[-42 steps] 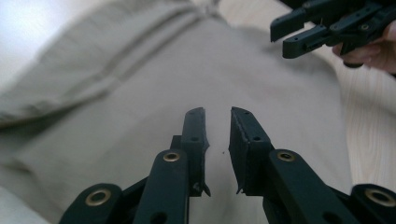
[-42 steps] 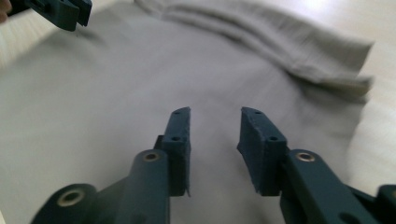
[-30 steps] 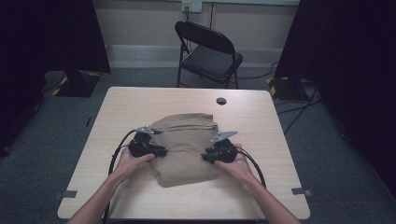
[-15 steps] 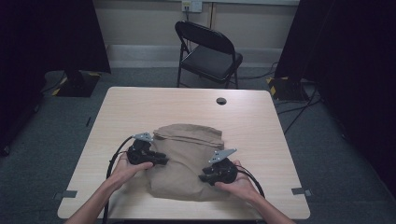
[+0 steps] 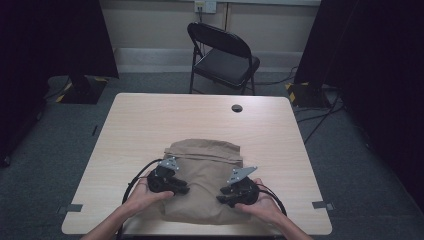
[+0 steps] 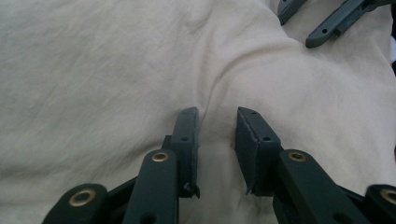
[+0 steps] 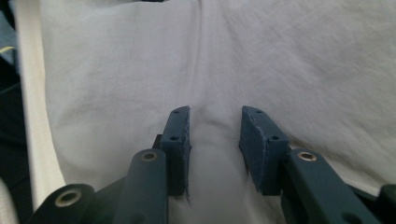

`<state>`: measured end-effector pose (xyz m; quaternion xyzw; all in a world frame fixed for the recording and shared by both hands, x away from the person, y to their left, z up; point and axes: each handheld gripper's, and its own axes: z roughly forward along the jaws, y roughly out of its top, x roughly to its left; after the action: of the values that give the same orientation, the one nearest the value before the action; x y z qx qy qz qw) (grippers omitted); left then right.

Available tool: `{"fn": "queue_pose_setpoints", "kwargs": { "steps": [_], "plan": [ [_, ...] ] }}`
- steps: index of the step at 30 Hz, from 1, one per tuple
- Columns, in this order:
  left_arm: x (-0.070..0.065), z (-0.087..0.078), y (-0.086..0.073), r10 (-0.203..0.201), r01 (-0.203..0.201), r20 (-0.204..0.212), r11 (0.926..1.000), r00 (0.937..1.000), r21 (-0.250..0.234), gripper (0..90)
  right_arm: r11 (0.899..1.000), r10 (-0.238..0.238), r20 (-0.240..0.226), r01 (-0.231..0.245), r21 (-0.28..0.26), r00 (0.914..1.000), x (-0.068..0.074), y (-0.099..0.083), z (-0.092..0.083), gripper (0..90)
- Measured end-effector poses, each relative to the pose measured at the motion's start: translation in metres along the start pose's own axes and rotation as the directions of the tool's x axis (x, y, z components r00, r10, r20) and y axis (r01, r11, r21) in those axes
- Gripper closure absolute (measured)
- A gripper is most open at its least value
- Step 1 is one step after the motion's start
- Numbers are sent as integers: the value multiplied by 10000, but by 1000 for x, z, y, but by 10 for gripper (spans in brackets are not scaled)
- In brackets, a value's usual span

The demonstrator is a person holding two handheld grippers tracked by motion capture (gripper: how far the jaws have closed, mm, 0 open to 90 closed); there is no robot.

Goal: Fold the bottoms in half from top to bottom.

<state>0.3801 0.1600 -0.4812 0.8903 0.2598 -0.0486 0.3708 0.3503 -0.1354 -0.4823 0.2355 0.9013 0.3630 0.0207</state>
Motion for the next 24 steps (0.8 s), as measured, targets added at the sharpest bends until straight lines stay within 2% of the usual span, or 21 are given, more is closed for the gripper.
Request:
{"fn": "queue_pose_setpoints", "kwargs": {
  "steps": [1,3,5,6,8,10,11,12,13,17,19,20,22,24],
  "plan": [
    [-2,-1,-1,-8,7,45,9999,10000,128,700,10000,58,-95,-58,-14,9999,1,-1,-1,635],
    [-6,3,-5,-107,106,120,9999,9999,42,730,9998,171,-197,-172,-41,9997,2,-4,-3,638],
    [-10,4,-5,-38,36,233,10000,9997,91,755,9992,373,-283,-376,-104,9989,2,-4,-4,637],
    [-11,5,-4,50,-55,286,9998,9996,178,755,9986,436,-266,-443,-276,9987,0,-2,-5,636],
    [-10,6,-4,-72,71,289,10000,9996,52,756,9959,504,-107,-511,-747,9987,-3,4,-8,638],
    [-7,7,-4,-236,238,498,9997,9985,-40,756,9909,571,191,-543,-1231,9982,-11,14,-10,653],
    [-6,6,-4,-236,233,466,9997,9986,52,756,9889,616,211,-582,-1368,9979,-15,18,-10,655],
    [-5,6,-4,-299,304,588,9995,9978,-66,761,9878,622,286,-575,-1445,9977,-18,22,-10,659],
    [-4,6,-4,-310,310,459,9995,9985,-8,762,9859,639,366,-574,-1571,9973,-22,27,-8,661],
    [-3,5,-2,-304,302,399,9995,9987,50,762,9847,743,335,-680,-1607,9967,-38,43,8,667],
    [-2,5,-3,-271,267,405,9996,9988,88,761,9854,684,500,-596,-1597,9964,-43,49,15,675],
    [-2,4,-3,-280,276,439,9996,9986,94,761,9824,856,475,-764,-1702,9952,-46,50,17,678],
    [-1,4,-3,-310,308,481,9995,9984,54,760,9836,879,793,-739,-1644,9930,-53,52,20,683],
    [-2,4,-3,-279,277,490,9996,9984,53,754,9767,1002,1084,-769,-2005,9890,-60,56,17,676]
  ]
}}
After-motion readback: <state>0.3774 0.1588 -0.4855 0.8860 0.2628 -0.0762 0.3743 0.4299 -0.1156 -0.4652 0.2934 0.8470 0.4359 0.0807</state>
